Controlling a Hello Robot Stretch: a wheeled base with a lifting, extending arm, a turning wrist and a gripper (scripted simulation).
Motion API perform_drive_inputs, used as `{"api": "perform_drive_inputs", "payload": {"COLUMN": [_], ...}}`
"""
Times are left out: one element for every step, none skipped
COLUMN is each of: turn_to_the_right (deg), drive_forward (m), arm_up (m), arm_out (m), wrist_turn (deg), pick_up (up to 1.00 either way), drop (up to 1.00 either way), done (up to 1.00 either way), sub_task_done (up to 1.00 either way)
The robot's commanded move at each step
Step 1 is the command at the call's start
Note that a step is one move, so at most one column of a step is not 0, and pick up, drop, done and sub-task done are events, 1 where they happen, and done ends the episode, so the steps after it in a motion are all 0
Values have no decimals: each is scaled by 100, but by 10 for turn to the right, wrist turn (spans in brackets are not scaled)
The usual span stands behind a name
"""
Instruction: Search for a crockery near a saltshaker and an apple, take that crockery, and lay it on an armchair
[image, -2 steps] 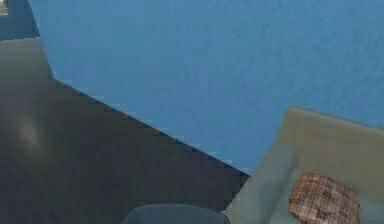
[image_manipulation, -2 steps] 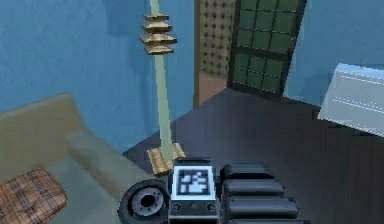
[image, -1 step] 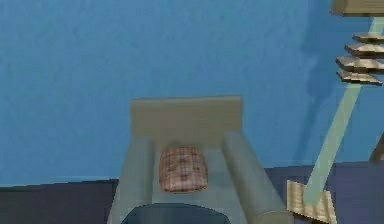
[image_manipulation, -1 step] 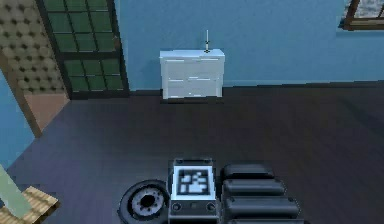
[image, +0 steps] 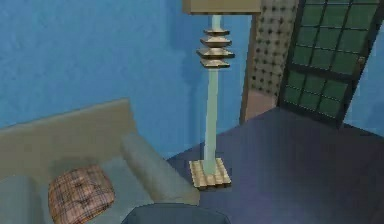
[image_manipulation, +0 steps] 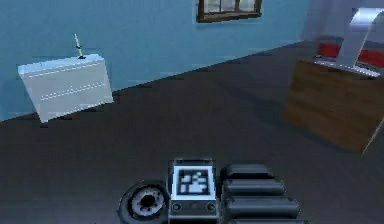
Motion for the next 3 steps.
{"api": "perform_drive_inputs", "payload": {"turn_to_the_right": [-450,-450,-450], "drive_forward": [0,0,0], "arm_up": [0,0,0], "arm_out": [0,0,0], "wrist_turn": [0,0,0], "pick_up": [0,0,0], "drop": [0,0,0], "done": [0,0,0], "sub_task_done": [0,0,0]}}
